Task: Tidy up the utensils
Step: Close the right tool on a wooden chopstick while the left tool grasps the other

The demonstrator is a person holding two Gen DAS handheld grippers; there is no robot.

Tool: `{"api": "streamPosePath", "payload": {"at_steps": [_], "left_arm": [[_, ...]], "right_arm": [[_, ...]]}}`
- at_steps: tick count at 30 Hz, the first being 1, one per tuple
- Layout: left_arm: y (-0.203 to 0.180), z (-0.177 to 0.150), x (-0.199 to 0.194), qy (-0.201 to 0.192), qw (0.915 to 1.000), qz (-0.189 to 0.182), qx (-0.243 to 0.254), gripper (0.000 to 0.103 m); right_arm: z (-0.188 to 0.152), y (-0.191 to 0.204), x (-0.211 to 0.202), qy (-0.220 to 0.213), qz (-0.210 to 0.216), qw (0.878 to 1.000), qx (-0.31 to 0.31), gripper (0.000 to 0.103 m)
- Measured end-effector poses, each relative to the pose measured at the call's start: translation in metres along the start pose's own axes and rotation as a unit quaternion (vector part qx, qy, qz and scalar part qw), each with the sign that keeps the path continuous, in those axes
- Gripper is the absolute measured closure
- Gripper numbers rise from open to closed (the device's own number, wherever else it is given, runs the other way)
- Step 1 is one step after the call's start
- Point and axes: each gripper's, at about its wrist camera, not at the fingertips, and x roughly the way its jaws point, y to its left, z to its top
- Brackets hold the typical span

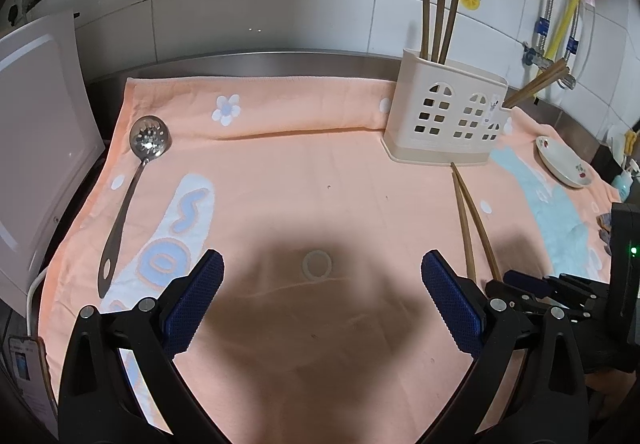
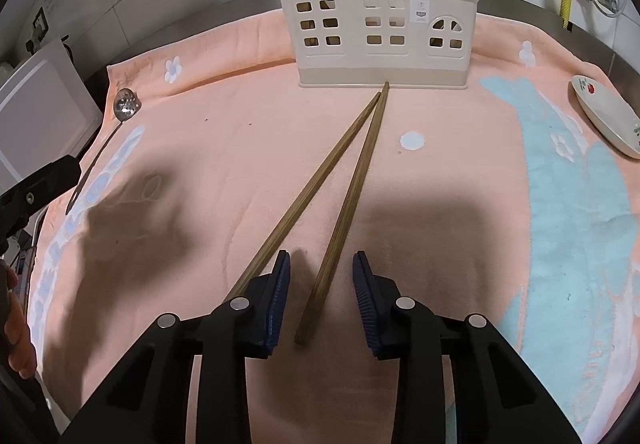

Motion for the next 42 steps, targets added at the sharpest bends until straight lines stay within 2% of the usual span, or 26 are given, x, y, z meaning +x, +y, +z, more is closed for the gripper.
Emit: {"api": "streamPosePath", "payload": {"at_steps": [13,32,39,42], "left_arm": [[-0.008,-0.004,0.003,0.007,0.9999,-0.006,0.007,0.005],[-0.058,-0.023,0.021,0.055,0.9957,-0.026,0.07,0.005],[-0.082,-0.027,0.031,0.066,0.9929,-0.043,0.089,0.005],[-0.087,-0.028,0.035,0.068,0.9924,-0.059,0.083,0.005]], "right_arm": [[0.001,0.002,0.003,-0.005,-0.027,0.999,-0.015,0.092],[-0.006,-0.024,-0.024,-0.038,-0.007,0.999,0.003,0.096],[-0.008,-0.034,-0.032,-0.045,0.002,0.999,0.005,0.096],[-0.009,-0.038,-0.034,-0.047,0.006,0.999,0.007,0.096]]}}
